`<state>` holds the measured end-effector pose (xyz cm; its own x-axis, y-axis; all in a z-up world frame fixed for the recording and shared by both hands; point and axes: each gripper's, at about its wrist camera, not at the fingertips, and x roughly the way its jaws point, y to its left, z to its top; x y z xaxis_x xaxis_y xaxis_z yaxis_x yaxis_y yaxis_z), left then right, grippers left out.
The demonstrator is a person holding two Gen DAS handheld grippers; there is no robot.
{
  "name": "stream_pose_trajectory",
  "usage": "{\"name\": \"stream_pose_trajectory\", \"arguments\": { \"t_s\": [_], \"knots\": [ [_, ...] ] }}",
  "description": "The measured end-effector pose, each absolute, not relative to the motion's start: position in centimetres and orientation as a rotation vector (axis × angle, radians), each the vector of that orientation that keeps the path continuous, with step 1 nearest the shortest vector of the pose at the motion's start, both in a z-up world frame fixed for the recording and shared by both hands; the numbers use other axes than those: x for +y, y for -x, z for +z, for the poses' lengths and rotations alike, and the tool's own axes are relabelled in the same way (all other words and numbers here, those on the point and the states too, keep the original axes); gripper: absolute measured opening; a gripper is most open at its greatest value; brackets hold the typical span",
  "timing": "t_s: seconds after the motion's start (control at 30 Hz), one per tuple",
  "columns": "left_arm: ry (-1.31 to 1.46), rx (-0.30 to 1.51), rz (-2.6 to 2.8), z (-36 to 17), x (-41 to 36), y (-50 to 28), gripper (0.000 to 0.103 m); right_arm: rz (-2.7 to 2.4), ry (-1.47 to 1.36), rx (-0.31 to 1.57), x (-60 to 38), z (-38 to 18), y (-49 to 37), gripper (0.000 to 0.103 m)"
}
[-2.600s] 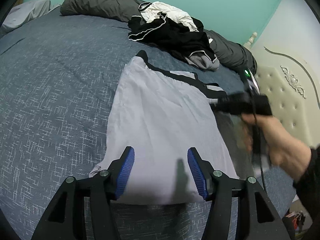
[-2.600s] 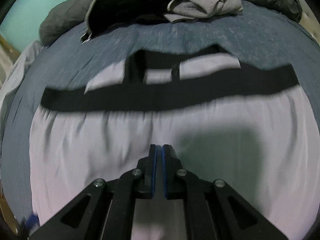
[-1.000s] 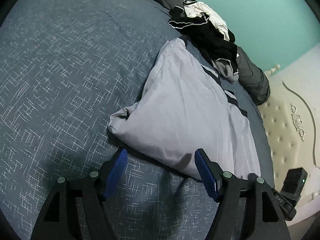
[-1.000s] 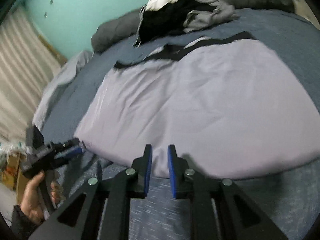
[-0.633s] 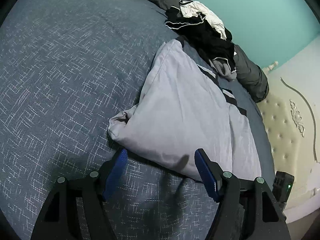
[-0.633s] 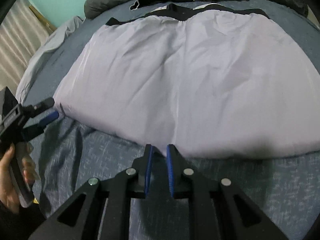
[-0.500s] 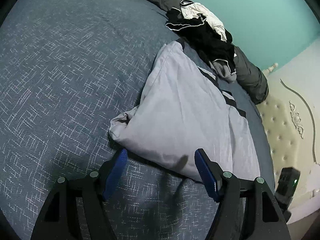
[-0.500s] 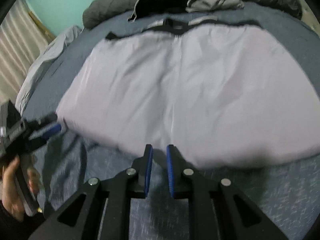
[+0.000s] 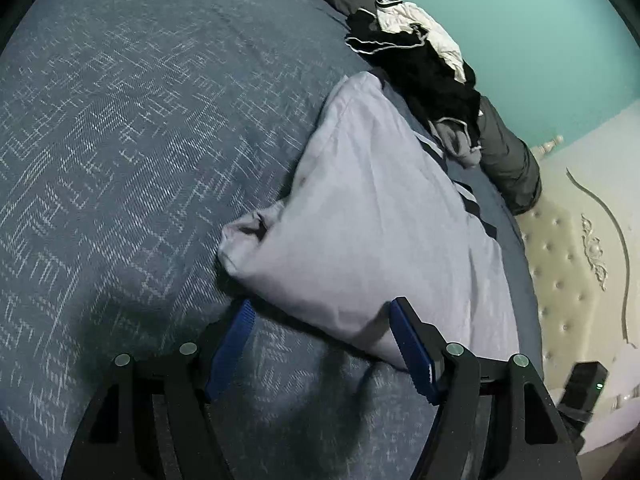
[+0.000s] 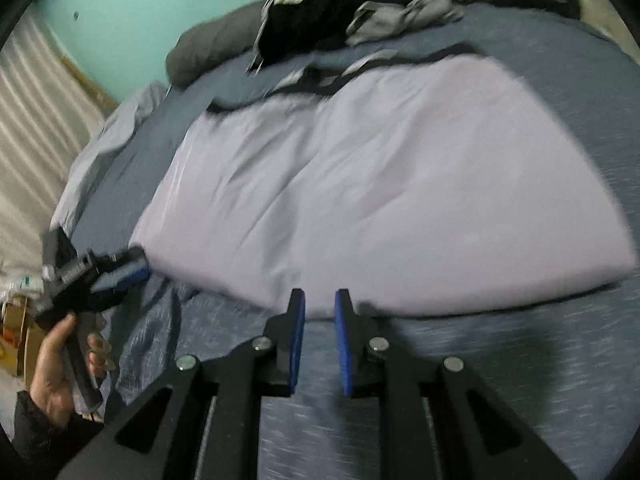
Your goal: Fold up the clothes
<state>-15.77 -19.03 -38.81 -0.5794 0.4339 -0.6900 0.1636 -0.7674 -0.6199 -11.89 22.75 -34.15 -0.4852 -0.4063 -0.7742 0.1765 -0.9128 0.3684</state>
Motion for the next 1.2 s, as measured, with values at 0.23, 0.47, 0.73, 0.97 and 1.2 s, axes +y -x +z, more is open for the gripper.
{"name": "stream_pose_trajectory", "arguments": {
  "t_s": [0.23,0.47,0.73,0.97,1.2],
  "knots": [
    [1.277,-1.11,2.454,-39.5,-19.7,16.6,0.043,-2.546,-1.305,-0.542,29.9,-34.0,12.1,0.032],
    [1.211,-1.016,2.486,-37.7,-18.3,17.2,0.008,-2.629,-1.264,-0.596,32.9,-34.6,12.3,0.032],
    [1.029,-0.841,2.482,-30.6,-11.9,18.2,0.006,-2.667,-1.217,-0.688,36.3,-34.7,11.4,0.032],
    [0.925,-0.665,2.416,-24.9,-2.9,20.2,0.006,-2.68,-1.203,-0.733,38.3,-34.6,10.8,0.032],
    [0.971,-0.472,2.282,-25.0,9.5,21.6,0.006,-2.695,-1.184,-0.764,40.0,-34.4,10.3,0.032]
  ]
}}
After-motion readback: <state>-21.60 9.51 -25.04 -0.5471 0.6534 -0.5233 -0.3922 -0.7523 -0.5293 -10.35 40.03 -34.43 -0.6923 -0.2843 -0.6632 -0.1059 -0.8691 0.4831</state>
